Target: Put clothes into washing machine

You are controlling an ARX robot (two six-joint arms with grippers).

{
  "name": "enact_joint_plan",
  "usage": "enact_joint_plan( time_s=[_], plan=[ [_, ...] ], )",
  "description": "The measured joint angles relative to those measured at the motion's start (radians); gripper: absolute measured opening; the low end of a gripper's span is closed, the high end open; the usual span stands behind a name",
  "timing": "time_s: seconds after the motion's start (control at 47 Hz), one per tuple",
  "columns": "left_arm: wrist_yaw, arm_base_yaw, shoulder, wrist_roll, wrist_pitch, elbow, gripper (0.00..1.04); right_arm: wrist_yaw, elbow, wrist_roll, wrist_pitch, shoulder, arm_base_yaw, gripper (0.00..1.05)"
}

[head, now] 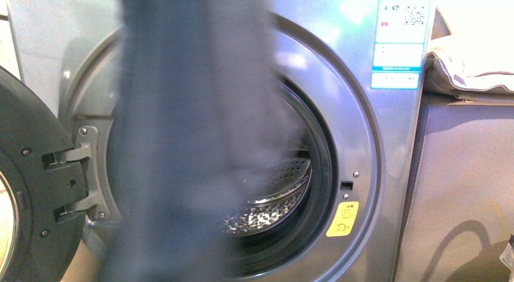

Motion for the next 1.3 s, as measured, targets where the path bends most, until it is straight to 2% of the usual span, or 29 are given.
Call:
enact_joint_plan(
  time_s=[0.021, 0.043, 0.085, 0.149, 0.234, 0.319, 0.446, 0.595, 0.765, 1.042, 1.297],
  plan=[
    [0.062, 0.034, 0.011, -0.024, 0.018, 0.000, 0.98, 0.000, 0.000, 0.000, 0.000, 0.000, 0.000, 0.05],
    [0.204, 0.076, 0.035, -0.064, 0.055, 0.000, 0.98, 0.000, 0.000, 0.000, 0.000, 0.000, -0.001, 0.05],
    [0.360, 0.151, 0.083, -0.104, 0.116, 0.001, 0.98, 0.001, 0.000, 0.000, 0.000, 0.000, -0.002, 0.05],
    [0.503, 0.245, 0.159, -0.133, 0.199, 0.003, 0.98, 0.000, 0.000, 0.000, 0.000, 0.000, -0.002, 0.05],
    [0.648, 0.359, 0.315, -0.164, 0.354, 0.028, 0.98, 0.003, 0.000, 0.000, 0.000, -0.001, -0.003, 0.05],
    [0.701, 0.407, 0.509, -0.187, 0.523, 0.087, 0.98, 0.003, 0.000, 0.000, 0.000, -0.001, -0.003, 0.05],
    [0.734, 0.360, 0.768, -0.198, 0.716, 0.176, 0.98, 0.003, 0.000, 0.000, 0.000, -0.001, -0.003, 0.05],
    [0.695, 0.267, 0.969, -0.188, 0.836, 0.268, 0.98, 0.003, 0.000, 0.000, 0.000, -0.001, -0.003, 0.05],
    [0.642, 0.187, 1.109, -0.177, 0.867, 0.374, 0.98, 0.000, 0.000, 0.000, 0.000, -0.001, -0.003, 0.05],
    [0.686, 0.060, 1.225, -0.154, 0.920, 0.435, 0.98, 0.000, 0.000, 0.000, 0.000, -0.001, -0.003, 0.05],
    [0.670, -0.047, 1.366, -0.100, 0.971, 0.480, 0.98, 0.000, 0.000, 0.000, 0.000, -0.001, -0.003, 0.05]
  ],
)
